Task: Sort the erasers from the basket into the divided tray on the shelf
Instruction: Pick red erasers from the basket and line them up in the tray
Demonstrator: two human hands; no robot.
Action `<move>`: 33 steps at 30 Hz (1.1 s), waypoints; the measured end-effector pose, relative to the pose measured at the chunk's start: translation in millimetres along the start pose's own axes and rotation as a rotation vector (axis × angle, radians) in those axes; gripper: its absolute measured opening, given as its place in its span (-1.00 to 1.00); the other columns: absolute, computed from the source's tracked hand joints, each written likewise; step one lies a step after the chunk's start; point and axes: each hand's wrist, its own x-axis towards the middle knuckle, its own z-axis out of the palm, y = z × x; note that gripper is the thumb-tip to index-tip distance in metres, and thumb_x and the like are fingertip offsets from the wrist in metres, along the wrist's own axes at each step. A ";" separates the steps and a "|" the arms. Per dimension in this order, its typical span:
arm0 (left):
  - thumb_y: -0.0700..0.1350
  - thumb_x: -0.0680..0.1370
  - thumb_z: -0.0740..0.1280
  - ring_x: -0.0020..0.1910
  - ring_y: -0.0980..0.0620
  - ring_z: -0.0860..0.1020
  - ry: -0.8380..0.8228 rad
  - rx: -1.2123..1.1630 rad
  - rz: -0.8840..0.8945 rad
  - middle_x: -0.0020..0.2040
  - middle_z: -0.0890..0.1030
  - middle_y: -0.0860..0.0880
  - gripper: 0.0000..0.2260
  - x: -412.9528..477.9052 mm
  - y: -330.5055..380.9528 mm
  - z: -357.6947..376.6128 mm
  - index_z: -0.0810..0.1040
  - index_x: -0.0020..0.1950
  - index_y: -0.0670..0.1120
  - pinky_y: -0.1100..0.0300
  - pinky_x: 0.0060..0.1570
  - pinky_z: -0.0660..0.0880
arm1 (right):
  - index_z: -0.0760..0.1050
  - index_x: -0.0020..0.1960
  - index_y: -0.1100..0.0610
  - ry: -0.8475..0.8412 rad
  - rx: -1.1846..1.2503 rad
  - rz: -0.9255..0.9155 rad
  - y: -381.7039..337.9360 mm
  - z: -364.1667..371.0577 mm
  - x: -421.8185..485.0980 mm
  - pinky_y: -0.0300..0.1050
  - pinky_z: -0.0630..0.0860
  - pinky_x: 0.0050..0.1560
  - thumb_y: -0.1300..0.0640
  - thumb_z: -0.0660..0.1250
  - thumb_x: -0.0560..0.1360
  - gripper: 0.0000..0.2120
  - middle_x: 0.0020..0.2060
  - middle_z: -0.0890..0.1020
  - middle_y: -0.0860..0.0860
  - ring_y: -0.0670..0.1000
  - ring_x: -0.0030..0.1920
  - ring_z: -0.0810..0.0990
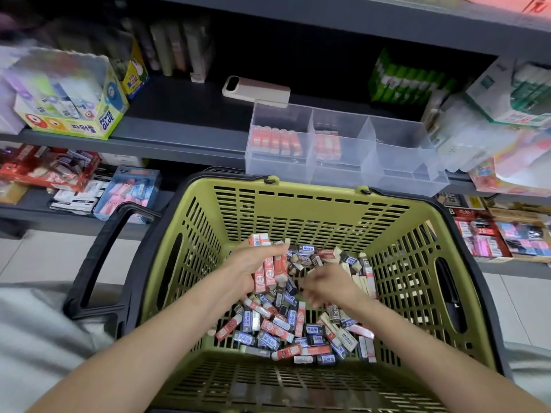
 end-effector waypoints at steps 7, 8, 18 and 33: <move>-0.18 0.28 0.53 -0.44 -0.04 0.65 -0.068 -0.027 -0.025 -0.35 0.68 -0.13 -0.72 -2.2 12.3 -2.6 0.55 -0.09 -0.18 0.14 -0.51 0.56 | 0.35 -0.41 0.13 0.115 -0.648 0.148 36.8 42.2 26.4 -0.20 0.50 -0.36 0.09 0.39 0.46 -0.66 -0.47 0.46 -0.01 -0.05 -0.45 0.47; -0.16 0.29 0.52 -0.44 -0.04 0.65 -0.078 -0.026 -0.017 -0.35 0.68 -0.12 -0.71 -3.1 14.2 -3.4 0.54 -0.08 -0.17 0.17 -0.52 0.54 | 0.39 -0.40 0.15 0.125 -0.620 0.163 38.3 43.0 28.9 -0.19 0.51 -0.36 0.10 0.41 0.45 -0.68 -0.47 0.49 0.00 -0.06 -0.48 0.46; -0.07 0.19 0.51 -0.44 0.02 0.63 -0.186 -0.080 0.099 -0.33 0.68 -0.08 -0.54 -27.6 37.5 -6.3 0.54 0.03 -0.17 0.21 -0.42 0.58 | 0.48 -0.01 0.16 0.171 -0.023 -0.066 -36.3 -27.3 -18.6 -0.09 0.51 -0.40 0.25 0.47 0.39 -0.77 -0.32 0.66 0.12 0.02 -0.44 0.53; -0.06 0.12 0.52 -0.39 0.05 0.65 -0.247 -0.244 0.476 -0.30 0.69 -0.03 -0.55 -32.3 136.9 11.0 0.59 -0.02 -0.09 0.22 -0.46 0.55 | 0.59 -0.04 0.05 1.049 -0.216 -0.480 -169.5 -157.3 27.5 -0.06 0.49 -0.05 0.05 0.39 0.42 -0.86 -0.26 0.67 -0.04 0.03 -0.11 0.63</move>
